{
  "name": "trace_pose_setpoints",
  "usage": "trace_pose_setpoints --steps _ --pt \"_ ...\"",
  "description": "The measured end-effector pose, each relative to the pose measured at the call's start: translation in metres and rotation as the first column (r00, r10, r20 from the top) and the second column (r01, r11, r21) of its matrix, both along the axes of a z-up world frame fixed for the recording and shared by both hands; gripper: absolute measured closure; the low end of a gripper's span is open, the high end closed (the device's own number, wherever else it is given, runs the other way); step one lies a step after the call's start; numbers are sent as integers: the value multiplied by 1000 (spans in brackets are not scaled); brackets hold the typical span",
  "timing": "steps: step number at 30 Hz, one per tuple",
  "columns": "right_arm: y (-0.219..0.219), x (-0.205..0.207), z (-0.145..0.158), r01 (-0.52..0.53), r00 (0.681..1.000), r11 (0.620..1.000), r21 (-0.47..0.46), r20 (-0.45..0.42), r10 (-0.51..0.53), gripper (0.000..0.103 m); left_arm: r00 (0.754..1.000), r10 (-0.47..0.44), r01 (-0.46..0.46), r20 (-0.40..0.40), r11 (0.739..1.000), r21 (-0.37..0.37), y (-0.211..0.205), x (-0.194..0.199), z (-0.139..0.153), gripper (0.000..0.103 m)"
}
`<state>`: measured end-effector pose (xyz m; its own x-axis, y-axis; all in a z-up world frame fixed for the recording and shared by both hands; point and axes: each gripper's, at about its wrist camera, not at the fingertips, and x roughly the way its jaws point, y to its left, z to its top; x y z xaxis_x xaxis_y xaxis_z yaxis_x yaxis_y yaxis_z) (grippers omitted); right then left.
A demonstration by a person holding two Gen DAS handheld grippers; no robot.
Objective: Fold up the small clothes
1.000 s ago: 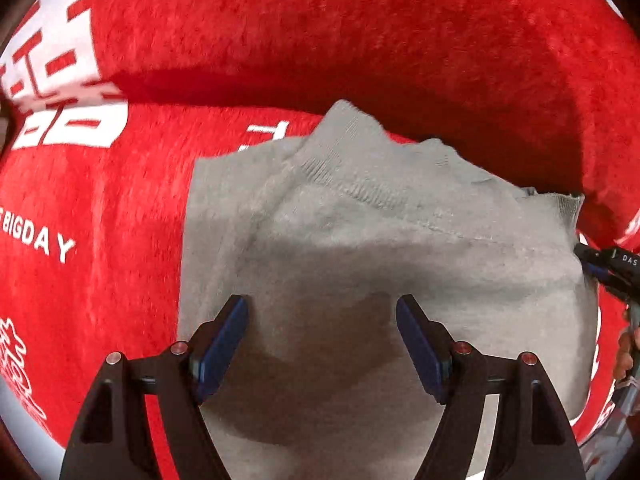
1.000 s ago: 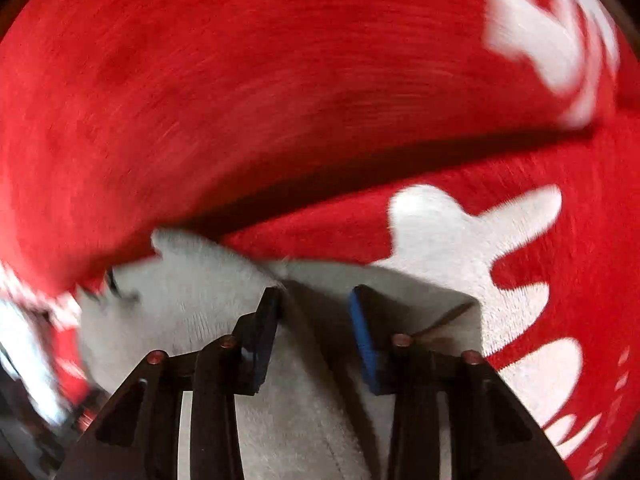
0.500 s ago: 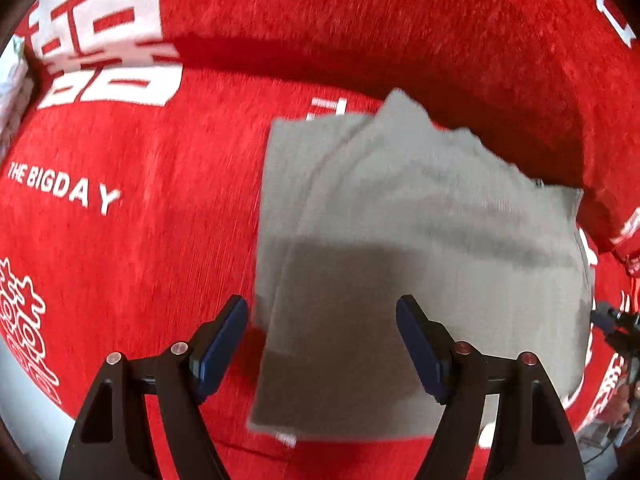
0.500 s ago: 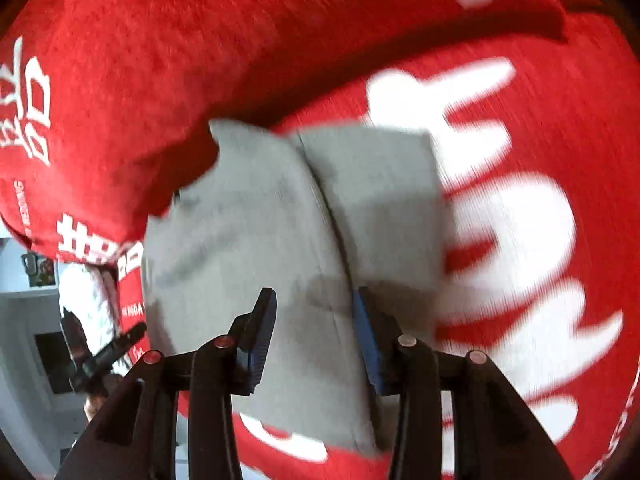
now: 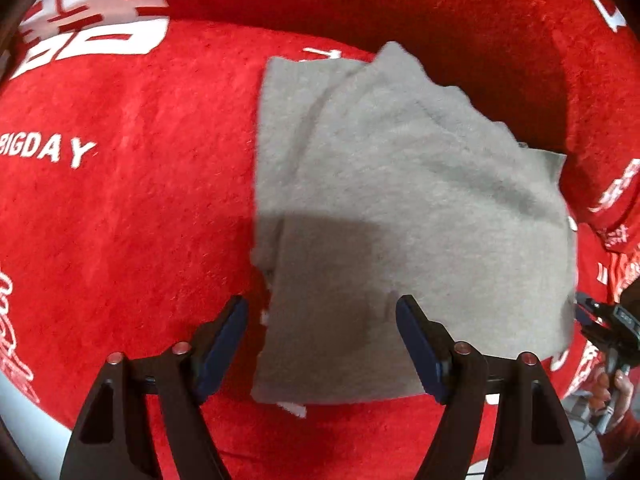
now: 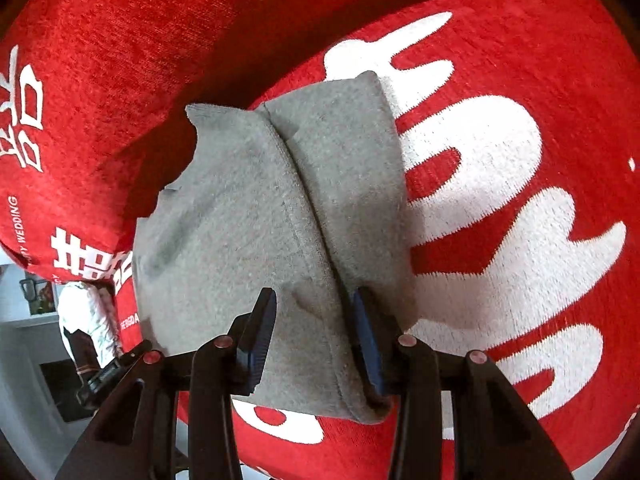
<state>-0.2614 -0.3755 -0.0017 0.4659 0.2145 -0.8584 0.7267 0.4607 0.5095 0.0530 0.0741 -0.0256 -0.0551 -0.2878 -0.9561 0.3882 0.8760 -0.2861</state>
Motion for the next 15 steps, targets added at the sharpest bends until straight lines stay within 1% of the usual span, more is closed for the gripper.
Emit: trace_pose_setpoints --steps 1,2,3,5,6,7,8,9,10,11,13,14,15 --pt "3 3 0 -4 1000 1000 -5 -5 4 59 1000 -15 15 -7 1000 -17 -3 0 1 27" --pt "6 5 -1 -7 1000 1000 -8 -9 7 59 1000 -27 26 -11 999 -25 -4 0 1 31" --pt "7 5 -1 -6 1000 1000 -9 -14 5 59 999 -41 40 -18 999 -32 -6 -2 1 38" --pt "8 6 -2 12 1000 1000 -1 -5 -12 59 998 -63 62 -28 998 -29 -8 -4 1 39" --pt "8 5 -2 16 1000 1000 13 7 -16 59 997 -64 63 -32 997 -34 -8 -5 3 48" --pt "10 9 -5 12 1000 1000 27 14 -12 59 997 -64 63 -39 997 -34 -8 -5 1 54" --pt "11 11 -8 -2 1000 999 49 20 1 61 997 -63 62 -43 998 -32 -7 -4 1 68" --pt "13 14 -11 -14 1000 998 68 22 13 87 997 -58 56 -49 998 -36 -5 -3 1 88" --pt "15 17 -14 -30 999 995 100 25 28 97 997 -46 43 -60 998 -45 -4 0 0 96" --pt "16 20 -16 -38 999 991 126 33 34 97 997 -38 34 -68 998 -60 -1 2 0 96" --pt "19 22 -8 -67 994 986 150 90 54 97 997 -30 23 -69 994 -111 6 1 9 96" --pt "21 23 -1 -88 991 985 147 109 72 97 998 -41 33 -54 990 -138 10 -1 17 96" --pt "23 22 6 -113 988 984 136 117 98 98 998 -46 38 -48 988 -151 13 -2 21 96"
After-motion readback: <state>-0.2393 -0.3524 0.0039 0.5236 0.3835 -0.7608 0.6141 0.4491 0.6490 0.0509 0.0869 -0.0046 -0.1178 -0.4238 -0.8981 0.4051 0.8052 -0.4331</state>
